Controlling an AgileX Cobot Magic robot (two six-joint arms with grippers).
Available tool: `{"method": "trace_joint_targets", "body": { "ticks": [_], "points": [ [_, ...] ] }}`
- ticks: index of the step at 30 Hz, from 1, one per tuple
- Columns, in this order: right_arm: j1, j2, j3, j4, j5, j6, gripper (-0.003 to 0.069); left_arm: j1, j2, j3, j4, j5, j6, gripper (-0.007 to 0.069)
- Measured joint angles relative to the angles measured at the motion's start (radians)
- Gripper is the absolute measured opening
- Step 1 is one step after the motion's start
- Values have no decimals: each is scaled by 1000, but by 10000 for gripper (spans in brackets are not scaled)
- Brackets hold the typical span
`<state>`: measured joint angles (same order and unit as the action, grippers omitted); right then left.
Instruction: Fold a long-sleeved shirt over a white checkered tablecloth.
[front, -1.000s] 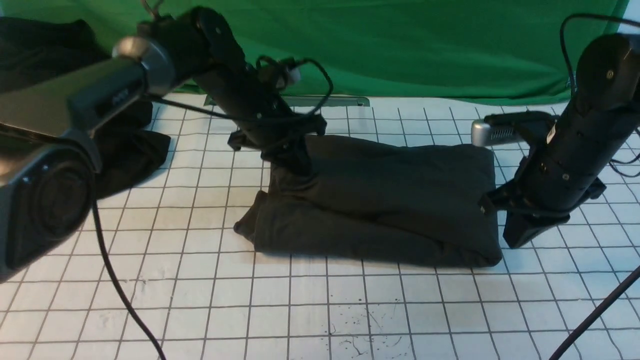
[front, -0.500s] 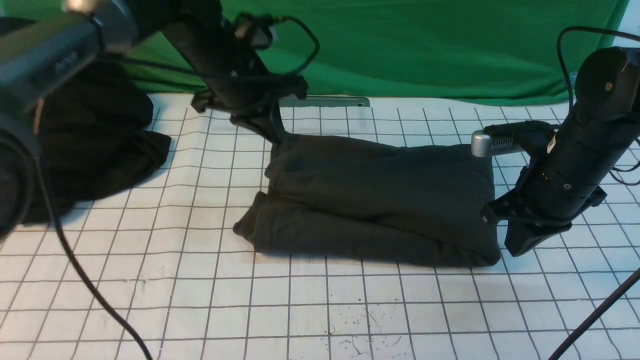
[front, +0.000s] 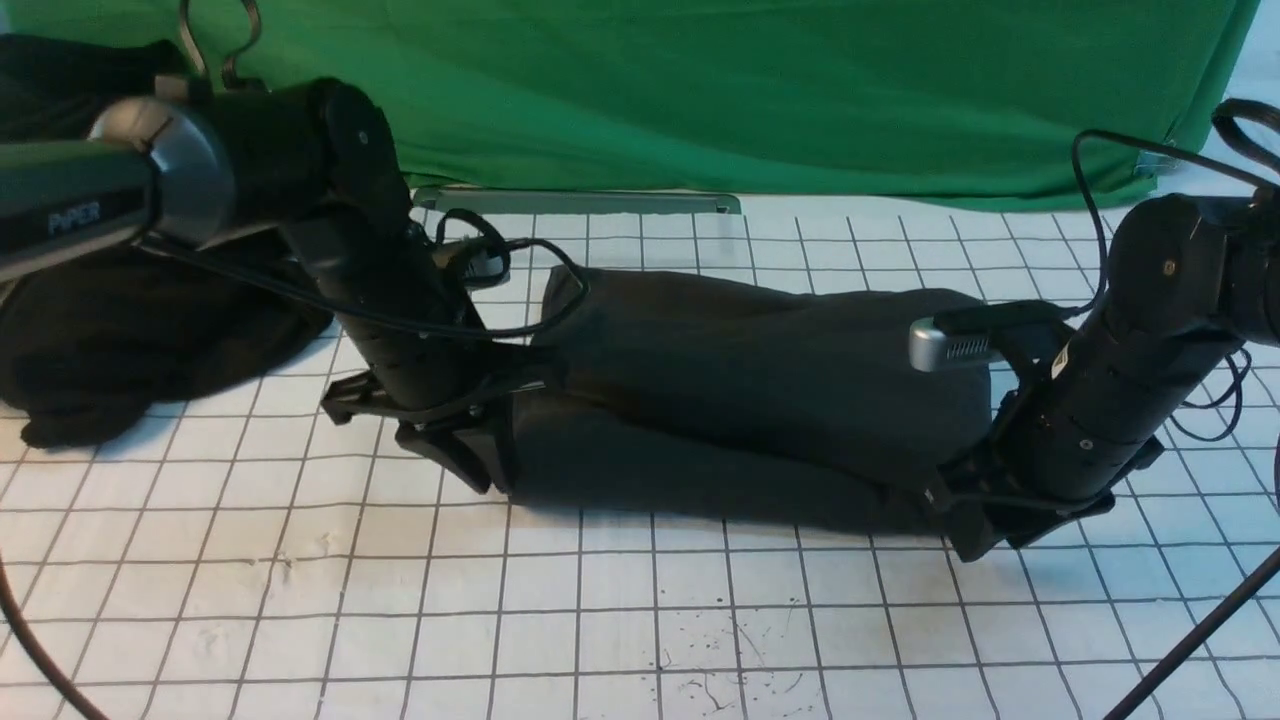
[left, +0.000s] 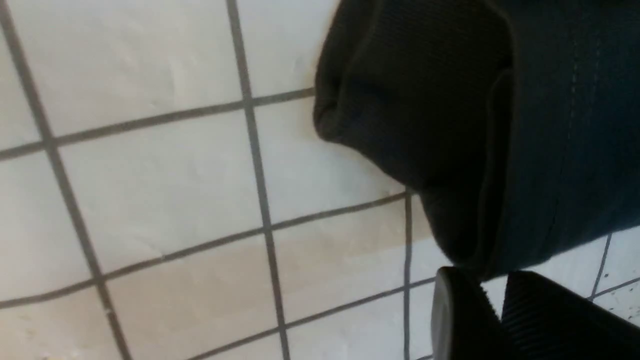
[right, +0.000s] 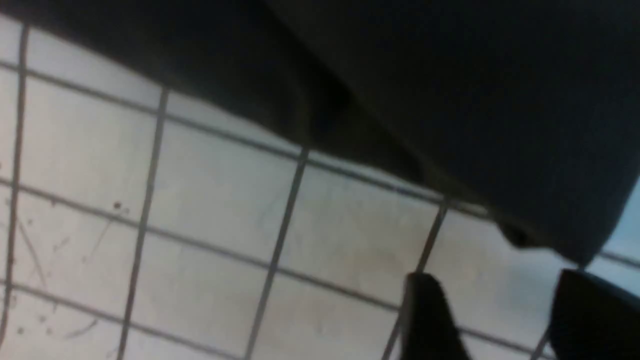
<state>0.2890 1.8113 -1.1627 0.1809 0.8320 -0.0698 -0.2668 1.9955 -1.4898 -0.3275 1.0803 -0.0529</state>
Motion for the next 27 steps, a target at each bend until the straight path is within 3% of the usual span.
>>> {"method": "trace_joint_targets", "body": {
  "ticks": [3,5,9,12,16,18,20,22,27],
  "points": [
    [0,21,0,-1,-38,0,447,0,0,5,-54,-21,4,269],
    [0,33,0,-2,-64,0,446,0,0,7,-70,-35,9,332],
    [0,56,0,-9,-117,0,392,0,14,7,-90,-55,15,413],
    [0,60,0,-12,-136,-1,293,0,49,7,-113,-58,16,435],
    [0,61,0,-14,-146,-12,139,-2,77,7,-128,-60,26,357],
    [0,61,0,-15,-142,-21,70,-4,80,7,-134,-69,27,221],
    [1,58,0,-13,-127,-32,52,-6,76,8,-140,-73,32,86],
    [1,45,0,-14,-97,-35,52,-10,59,9,-141,-69,42,35],
    [1,-54,6,-14,42,-31,52,-17,-31,22,-138,-28,53,26]
  ]
}}
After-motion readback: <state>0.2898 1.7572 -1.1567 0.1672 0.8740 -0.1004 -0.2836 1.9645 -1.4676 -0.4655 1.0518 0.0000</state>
